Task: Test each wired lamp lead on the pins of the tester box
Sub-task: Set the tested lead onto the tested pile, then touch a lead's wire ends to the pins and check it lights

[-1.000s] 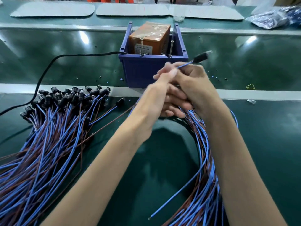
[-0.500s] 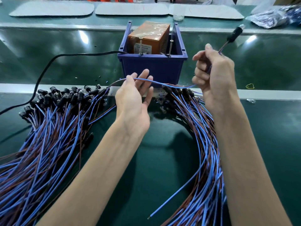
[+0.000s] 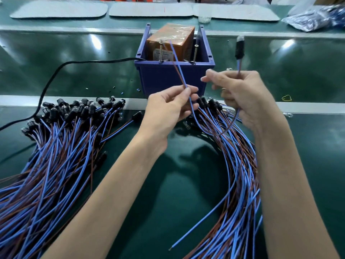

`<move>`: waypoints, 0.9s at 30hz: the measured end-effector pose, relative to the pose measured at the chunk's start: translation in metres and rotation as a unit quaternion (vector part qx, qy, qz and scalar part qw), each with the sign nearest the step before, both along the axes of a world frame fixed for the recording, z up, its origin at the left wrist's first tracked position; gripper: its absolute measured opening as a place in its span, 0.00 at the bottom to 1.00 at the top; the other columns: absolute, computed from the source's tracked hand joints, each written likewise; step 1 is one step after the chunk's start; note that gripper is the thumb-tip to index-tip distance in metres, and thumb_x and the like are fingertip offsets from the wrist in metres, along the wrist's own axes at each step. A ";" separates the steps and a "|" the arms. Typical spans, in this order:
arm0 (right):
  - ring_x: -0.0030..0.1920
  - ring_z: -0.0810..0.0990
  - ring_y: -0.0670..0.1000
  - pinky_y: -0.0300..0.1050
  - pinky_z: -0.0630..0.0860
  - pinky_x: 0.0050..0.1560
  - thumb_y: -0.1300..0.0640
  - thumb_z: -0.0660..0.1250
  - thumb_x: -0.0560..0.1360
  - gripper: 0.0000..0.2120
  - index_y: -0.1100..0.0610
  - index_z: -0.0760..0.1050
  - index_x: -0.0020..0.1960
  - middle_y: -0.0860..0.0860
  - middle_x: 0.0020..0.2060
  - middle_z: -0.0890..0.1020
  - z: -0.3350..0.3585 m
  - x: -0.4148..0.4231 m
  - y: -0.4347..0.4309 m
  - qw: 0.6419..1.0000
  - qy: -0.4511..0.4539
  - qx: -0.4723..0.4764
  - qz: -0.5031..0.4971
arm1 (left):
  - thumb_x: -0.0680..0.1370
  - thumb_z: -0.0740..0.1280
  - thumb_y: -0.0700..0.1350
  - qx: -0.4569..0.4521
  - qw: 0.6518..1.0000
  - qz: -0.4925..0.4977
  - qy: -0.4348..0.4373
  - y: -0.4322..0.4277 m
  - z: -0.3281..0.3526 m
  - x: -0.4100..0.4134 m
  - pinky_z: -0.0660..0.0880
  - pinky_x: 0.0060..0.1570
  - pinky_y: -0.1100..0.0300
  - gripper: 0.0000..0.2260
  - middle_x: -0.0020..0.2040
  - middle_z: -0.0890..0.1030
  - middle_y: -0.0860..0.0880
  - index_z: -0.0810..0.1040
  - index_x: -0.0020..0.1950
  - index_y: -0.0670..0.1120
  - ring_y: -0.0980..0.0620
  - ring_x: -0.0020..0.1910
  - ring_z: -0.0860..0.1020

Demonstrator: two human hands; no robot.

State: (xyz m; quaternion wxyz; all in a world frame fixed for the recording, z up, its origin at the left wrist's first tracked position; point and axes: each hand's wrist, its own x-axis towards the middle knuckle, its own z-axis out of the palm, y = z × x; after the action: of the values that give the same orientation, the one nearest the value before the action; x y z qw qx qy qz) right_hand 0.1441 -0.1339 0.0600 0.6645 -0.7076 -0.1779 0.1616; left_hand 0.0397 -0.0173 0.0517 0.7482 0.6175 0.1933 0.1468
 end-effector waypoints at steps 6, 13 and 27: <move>0.22 0.69 0.42 0.33 0.71 0.26 0.60 0.74 0.71 0.02 0.59 0.83 0.39 0.61 0.37 0.75 -0.005 -0.007 0.009 0.998 0.028 -0.001 0.060 | 0.80 0.65 0.40 0.049 0.996 -0.064 0.028 0.000 -0.004 -0.002 0.71 0.33 0.75 0.08 0.32 0.83 0.57 0.81 0.46 0.49 0.63 0.33 0.81; 0.22 0.70 0.41 0.34 0.72 0.26 0.65 0.69 0.74 0.07 0.58 0.78 0.38 0.50 0.31 0.83 -0.005 -0.008 0.015 0.997 0.040 0.006 0.061 | 0.79 0.66 0.40 0.070 0.997 -0.009 0.020 0.004 -0.010 0.000 0.74 0.34 0.72 0.06 0.33 0.83 0.55 0.81 0.44 0.49 0.61 0.34 0.81; 0.19 0.64 0.41 0.31 0.57 0.20 0.64 0.63 0.77 0.09 0.55 0.71 0.39 0.48 0.24 0.77 -0.005 -0.007 0.020 0.997 0.040 0.030 -0.054 | 0.76 0.60 0.34 0.261 0.945 0.194 -0.046 0.029 -0.016 0.005 0.76 0.38 0.63 0.17 0.44 0.79 0.58 0.76 0.56 0.54 0.58 0.32 0.83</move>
State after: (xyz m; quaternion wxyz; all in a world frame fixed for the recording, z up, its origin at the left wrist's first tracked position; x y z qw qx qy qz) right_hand 0.1374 -0.1135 0.0554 0.6996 -0.6891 -0.1170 0.1482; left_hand 0.0448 0.0120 0.0354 0.5261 0.7341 0.2297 0.3627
